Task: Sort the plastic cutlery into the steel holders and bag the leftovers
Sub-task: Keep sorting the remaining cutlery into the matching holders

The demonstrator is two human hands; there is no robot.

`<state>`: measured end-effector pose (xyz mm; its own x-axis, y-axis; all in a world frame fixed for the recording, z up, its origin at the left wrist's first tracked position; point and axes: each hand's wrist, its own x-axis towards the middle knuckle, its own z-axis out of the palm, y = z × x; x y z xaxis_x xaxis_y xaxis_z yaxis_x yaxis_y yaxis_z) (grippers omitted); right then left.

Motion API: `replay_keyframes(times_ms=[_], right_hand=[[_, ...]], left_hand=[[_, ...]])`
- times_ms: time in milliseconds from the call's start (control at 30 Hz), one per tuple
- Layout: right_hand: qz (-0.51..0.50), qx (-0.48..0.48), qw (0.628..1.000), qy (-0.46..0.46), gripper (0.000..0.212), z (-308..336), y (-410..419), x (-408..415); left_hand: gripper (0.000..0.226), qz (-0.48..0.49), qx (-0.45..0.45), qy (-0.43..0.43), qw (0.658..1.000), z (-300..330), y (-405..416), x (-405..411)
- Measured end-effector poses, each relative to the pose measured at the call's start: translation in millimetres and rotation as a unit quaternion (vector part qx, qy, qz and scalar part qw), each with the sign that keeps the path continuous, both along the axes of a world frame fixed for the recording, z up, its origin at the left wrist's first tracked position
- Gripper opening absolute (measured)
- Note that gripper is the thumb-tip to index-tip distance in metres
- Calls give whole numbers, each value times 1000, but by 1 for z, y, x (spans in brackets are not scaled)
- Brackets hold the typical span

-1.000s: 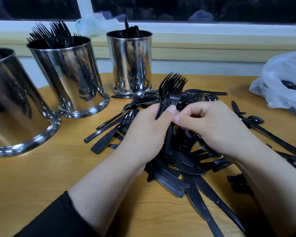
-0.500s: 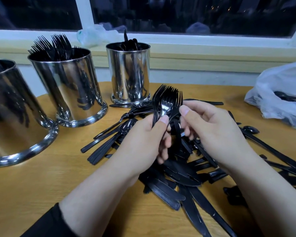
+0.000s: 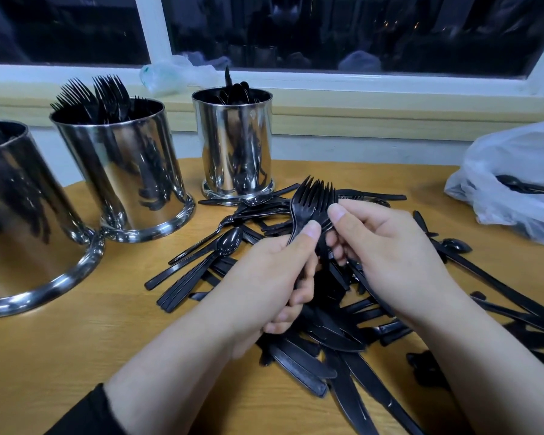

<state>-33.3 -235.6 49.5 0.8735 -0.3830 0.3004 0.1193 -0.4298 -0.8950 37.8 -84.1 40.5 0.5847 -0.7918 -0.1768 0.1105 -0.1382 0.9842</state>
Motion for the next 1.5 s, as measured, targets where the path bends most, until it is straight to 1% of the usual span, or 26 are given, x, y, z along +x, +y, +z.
replay_keyframes(times_ms=[133, 233, 433, 500, 600, 667, 733, 833, 933, 1000, 1067, 1167, 1267, 1333, 1400, 1433, 1500], right_hand=[[-1, 4, 1000, -15, 43, 4, 3, -3], [-3, 3, 1000, -23, 40, 4, 3, -3], [-11, -4, 1000, -17, 20, 2, 3, -2], [-9, 0, 1000, -21, 17, 3, 2, -2], [-13, -5, 1000, -25, 19, 2, 0, -2], [-32, 2, 999, -35, 20, 1, -3, -2], [-56, 10, 997, -48, 21, 1, -7, -2], [-69, 6, 996, -59, 19, 2, -8, -3], [-62, 19, 996, -65, 15, 3, -4, -3], [-49, 39, 996, -62, 16, 6, -3, -3], [-45, 25, 997, -58, 19, 11, 1, -1], [-50, -10, 997, -64, 19, 25, 10, 8], [-44, -54, 995, -72, 15, 47, 28, 26], [-38, -79, 993, -78, 15, 63, 43, 40], [-30, -102, 991, -84, 19, 79, 58, 56], [-28, -113, 989, -86, 22, 87, 65, 65], [-33, -135, 986, -97, 24, 102, 76, 85]], left_hand=[[49, -30, 34, -27, 999, 0, 1, 0], [39, -43, 45, -49, 997, 0, 2, 1], [44, -66, 67, -115, 989, 1, 5, 3], [43, -68, 67, -128, 987, 0, 5, 4], [42, -47, 39, -108, 992, -1, 4, 5], [36, -11, -3, -94, 996, -1, 3, 7], [31, 23, -32, -101, 994, -1, 4, 10], [36, 38, -52, -106, 992, -2, 4, 12], [35, 39, -62, -98, 993, -1, 6, 11], [38, 37, -60, -95, 993, 1, 8, 11], [41, 42, -60, -93, 993, 4, 11, 12], [42, 79, -81, -88, 990, 12, 19, 14], [40, 150, -121, -74, 978, 23, 39, 19], [46, 201, -137, -74, 967, 25, 57, 26], [53, 249, -134, -86, 955, 25, 79, 34], [52, 272, -131, -91, 949, 25, 90, 39], [42, 306, -135, -84, 939, 24, 108, 48]])
